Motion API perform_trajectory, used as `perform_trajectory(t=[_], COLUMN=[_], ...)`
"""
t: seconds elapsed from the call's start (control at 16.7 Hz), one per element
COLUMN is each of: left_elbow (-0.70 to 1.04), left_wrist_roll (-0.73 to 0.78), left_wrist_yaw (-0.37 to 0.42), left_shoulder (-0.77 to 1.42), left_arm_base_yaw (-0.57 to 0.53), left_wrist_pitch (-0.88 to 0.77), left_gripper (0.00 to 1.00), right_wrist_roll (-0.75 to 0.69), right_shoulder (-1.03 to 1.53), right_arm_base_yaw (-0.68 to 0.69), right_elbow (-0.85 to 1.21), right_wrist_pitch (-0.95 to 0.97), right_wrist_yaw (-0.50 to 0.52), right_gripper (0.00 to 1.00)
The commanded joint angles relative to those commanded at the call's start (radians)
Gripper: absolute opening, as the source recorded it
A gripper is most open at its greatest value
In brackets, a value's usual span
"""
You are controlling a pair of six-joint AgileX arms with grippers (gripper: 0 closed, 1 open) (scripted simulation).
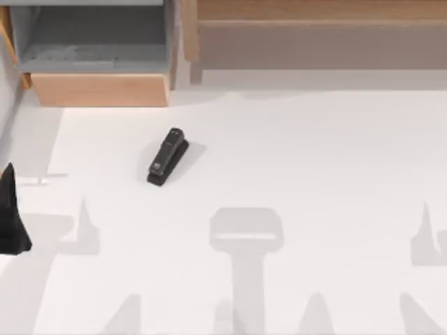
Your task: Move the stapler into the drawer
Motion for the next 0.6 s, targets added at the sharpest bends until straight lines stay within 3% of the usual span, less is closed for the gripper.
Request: perform_trajectory(t=[0.6], left_elbow=[0.649], left_wrist_roll=[0.001], left_wrist_yaw=[-0.032], left_shoulder=[0.811], left_arm_base_yaw=[-0.089], left_wrist_pitch=[-0.421], left_gripper=[1.00], right_wrist_roll=[0.000], right_shoulder=[0.000], right_arm_base_yaw=[0.000], right_elbow=[0.000], right_wrist_pitch=[0.000], right_wrist_yaw=[0.000], right_gripper=[1.00])
